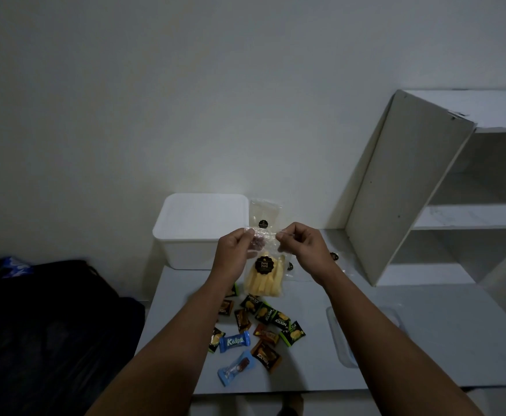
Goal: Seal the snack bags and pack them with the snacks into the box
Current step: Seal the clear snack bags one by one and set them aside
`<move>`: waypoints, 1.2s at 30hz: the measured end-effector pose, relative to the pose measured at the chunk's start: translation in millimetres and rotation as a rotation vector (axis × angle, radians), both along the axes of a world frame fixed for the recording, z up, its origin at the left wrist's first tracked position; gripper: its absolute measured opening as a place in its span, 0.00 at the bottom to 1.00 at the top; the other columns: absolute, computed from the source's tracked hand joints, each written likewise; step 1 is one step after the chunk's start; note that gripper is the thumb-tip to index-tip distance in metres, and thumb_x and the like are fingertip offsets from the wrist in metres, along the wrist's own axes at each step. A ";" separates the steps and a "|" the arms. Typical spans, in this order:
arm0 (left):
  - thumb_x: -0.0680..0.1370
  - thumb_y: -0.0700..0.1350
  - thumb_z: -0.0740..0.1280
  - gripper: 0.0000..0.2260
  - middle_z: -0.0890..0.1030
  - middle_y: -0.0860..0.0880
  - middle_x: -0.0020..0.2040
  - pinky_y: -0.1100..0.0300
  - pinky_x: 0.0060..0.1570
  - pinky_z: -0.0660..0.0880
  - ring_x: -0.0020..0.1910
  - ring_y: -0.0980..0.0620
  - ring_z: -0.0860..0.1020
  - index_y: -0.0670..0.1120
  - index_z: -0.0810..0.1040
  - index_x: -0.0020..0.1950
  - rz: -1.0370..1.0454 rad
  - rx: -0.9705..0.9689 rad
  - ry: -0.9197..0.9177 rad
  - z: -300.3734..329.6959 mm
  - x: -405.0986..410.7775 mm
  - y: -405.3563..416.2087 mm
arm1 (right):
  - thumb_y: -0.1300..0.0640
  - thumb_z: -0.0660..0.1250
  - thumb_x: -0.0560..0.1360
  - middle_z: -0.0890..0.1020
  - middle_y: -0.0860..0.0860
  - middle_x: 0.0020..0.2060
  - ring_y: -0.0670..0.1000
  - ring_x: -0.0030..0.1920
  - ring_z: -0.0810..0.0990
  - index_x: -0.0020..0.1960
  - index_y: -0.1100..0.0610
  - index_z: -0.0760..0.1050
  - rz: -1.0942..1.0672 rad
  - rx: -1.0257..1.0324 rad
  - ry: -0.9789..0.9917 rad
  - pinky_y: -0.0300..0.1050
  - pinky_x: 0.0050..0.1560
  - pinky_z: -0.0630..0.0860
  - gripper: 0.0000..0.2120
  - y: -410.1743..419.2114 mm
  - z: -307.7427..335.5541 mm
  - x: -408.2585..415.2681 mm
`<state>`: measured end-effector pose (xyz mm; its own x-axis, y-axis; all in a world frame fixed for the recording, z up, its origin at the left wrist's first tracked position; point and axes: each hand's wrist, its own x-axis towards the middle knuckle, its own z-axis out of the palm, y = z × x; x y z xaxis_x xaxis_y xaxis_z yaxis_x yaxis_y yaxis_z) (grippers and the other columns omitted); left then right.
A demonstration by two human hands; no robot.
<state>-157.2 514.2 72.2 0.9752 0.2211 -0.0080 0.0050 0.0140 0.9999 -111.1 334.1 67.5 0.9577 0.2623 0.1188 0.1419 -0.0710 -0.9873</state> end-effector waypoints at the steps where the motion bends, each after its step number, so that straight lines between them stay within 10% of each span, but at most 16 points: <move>1: 0.85 0.43 0.60 0.13 0.86 0.43 0.46 0.55 0.49 0.81 0.44 0.51 0.83 0.44 0.83 0.47 0.002 0.011 -0.006 -0.6 0.4 0.0 | 0.60 0.73 0.78 0.82 0.52 0.33 0.55 0.39 0.83 0.45 0.63 0.79 -0.001 -0.005 0.012 0.55 0.48 0.79 0.07 -0.4 0.1 -0.3; 20: 0.85 0.44 0.60 0.13 0.85 0.44 0.42 0.55 0.49 0.82 0.43 0.50 0.84 0.44 0.82 0.46 -0.094 0.120 -0.007 -12.7 5.1 0.7 | 0.62 0.72 0.78 0.83 0.60 0.38 0.54 0.40 0.82 0.46 0.67 0.81 0.055 -0.034 0.028 0.57 0.54 0.81 0.07 9.2 -0.9 -2.1; 28: 0.85 0.43 0.60 0.13 0.84 0.46 0.40 0.57 0.47 0.82 0.40 0.51 0.83 0.38 0.79 0.48 -0.085 0.216 -0.043 -16.3 4.1 6.3 | 0.62 0.73 0.78 0.84 0.59 0.36 0.48 0.35 0.81 0.45 0.67 0.83 0.079 -0.135 0.005 0.38 0.40 0.78 0.07 15.5 1.1 -4.6; 36: 0.85 0.46 0.61 0.12 0.84 0.48 0.39 0.51 0.47 0.82 0.40 0.51 0.84 0.45 0.80 0.46 -0.130 0.308 -0.032 -20.9 5.0 12.5 | 0.59 0.74 0.78 0.83 0.55 0.34 0.48 0.34 0.82 0.44 0.65 0.82 0.035 -0.173 0.018 0.51 0.42 0.79 0.09 20.2 -9.2 -6.8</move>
<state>-152.2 526.7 51.3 0.9941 0.0826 0.0710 -0.0444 -0.2880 0.9566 -117.9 354.4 58.2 0.9493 0.3101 0.0518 0.1294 -0.2354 -0.9632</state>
